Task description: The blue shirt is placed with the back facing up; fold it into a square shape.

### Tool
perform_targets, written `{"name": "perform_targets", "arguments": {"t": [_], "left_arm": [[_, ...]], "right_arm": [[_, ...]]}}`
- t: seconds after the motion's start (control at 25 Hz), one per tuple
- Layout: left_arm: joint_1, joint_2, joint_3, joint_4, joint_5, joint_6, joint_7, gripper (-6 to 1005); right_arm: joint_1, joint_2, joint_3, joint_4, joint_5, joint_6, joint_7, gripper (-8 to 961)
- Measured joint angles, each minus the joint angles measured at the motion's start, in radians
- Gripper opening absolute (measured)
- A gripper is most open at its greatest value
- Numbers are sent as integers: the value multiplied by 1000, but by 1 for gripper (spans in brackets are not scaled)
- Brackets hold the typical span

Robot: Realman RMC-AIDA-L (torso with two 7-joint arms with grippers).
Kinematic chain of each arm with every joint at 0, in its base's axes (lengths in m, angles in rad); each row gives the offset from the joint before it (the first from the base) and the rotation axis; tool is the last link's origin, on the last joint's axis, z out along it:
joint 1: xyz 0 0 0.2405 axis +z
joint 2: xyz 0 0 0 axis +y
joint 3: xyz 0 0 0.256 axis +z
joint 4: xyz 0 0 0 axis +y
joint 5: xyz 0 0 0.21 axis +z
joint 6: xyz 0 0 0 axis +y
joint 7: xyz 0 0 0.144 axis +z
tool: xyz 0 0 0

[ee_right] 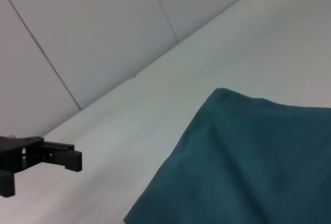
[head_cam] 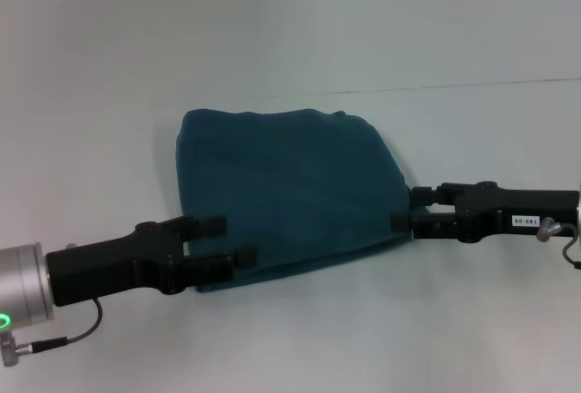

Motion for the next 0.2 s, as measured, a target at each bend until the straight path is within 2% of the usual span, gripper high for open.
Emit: {"name": "perform_targets", "arguments": {"t": [0.2], "left_arm": [[-3, 0, 2, 0, 20, 0, -3, 891]], "right_arm": [[3, -3, -30, 0, -1, -2, 7, 836]]}}
